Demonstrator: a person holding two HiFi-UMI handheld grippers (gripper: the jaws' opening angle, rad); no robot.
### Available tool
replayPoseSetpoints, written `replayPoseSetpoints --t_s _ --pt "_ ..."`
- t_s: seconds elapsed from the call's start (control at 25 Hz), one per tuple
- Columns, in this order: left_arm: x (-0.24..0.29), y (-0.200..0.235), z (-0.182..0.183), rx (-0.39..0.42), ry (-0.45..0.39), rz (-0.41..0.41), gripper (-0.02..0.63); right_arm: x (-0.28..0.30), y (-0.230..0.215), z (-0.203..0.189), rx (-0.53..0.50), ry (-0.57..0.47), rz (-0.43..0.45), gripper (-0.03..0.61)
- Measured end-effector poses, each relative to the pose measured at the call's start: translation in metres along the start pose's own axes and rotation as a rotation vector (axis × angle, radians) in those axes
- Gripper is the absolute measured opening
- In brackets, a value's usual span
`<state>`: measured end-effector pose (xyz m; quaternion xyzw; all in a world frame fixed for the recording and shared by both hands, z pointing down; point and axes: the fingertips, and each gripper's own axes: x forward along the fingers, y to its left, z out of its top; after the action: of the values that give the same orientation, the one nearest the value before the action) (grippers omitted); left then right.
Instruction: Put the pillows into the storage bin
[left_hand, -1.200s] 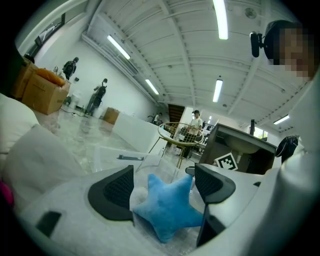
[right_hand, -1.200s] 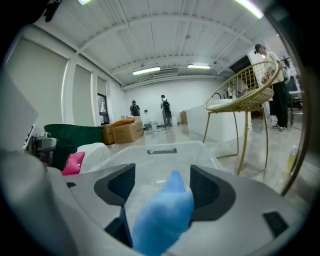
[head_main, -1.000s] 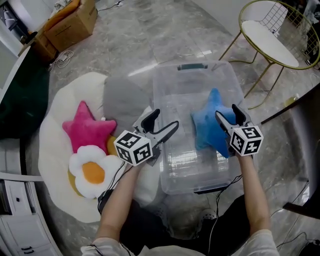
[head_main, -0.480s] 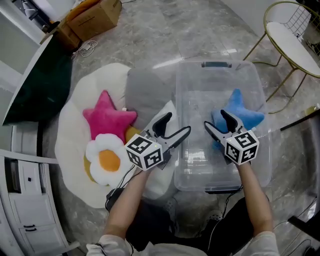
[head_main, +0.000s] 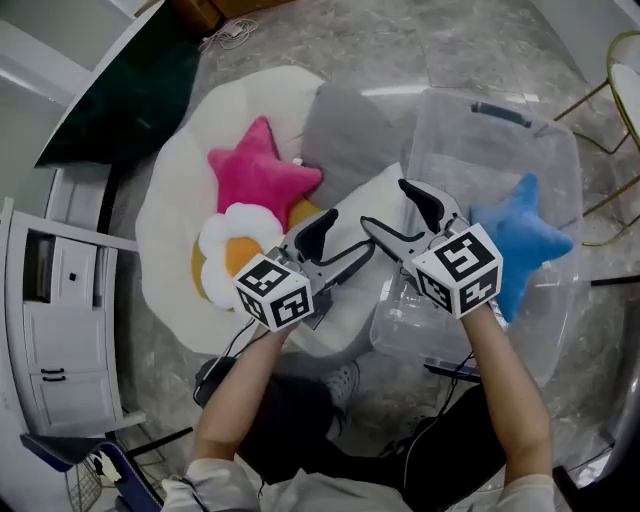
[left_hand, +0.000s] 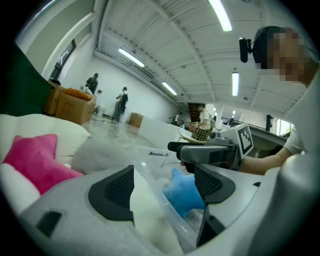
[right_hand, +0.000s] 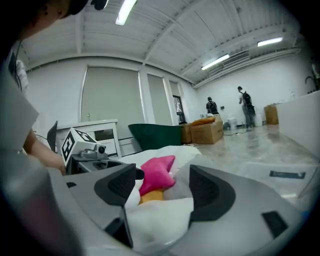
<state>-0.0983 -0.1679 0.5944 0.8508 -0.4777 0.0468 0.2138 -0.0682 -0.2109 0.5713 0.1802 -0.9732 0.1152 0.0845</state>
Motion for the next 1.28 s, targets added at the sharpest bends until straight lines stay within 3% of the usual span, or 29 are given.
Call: replayPoseSetpoints --t_s 0.12,0.28,0.48,0.6,0.76,0.92,1.08,1.2,1.28 --pt "-0.039 0.010 0.001 -0.023 0.002 0.071 0.387 0.028 0.023 0.000 0.050 0.020 0.063 0.331" --pt "-0.096 0.031 0.019 -0.043 -0.057 0.206 0.387 0.082 0.049 0.011 0.131 0.017 0.155 0.331" --pt "-0.157 0.052 0.019 0.126 0.024 0.357 0.387 0.147 0.097 -0.022 0.148 0.145 0.301 0.331" --pt "-0.188 0.065 0.021 0.154 0.033 0.405 0.387 0.178 0.125 -0.044 0.183 0.226 0.372 0.332" --pt "-0.222 0.079 0.013 0.181 0.057 0.451 0.387 0.218 0.136 -0.097 0.092 0.372 0.400 0.333" --pt "-0.248 0.091 0.005 0.224 0.055 0.517 0.387 0.238 0.139 -0.148 0.160 0.469 0.425 0.331" --pt "-0.260 0.101 -0.008 0.258 0.072 0.571 0.383 0.246 0.154 -0.167 0.138 0.529 0.437 0.335" --pt "-0.263 0.102 -0.010 0.223 0.060 0.566 0.382 0.241 0.167 -0.190 0.055 0.645 0.463 0.432" --pt "-0.263 0.101 -0.009 0.216 0.050 0.564 0.380 0.235 0.174 -0.203 -0.027 0.713 0.484 0.445"
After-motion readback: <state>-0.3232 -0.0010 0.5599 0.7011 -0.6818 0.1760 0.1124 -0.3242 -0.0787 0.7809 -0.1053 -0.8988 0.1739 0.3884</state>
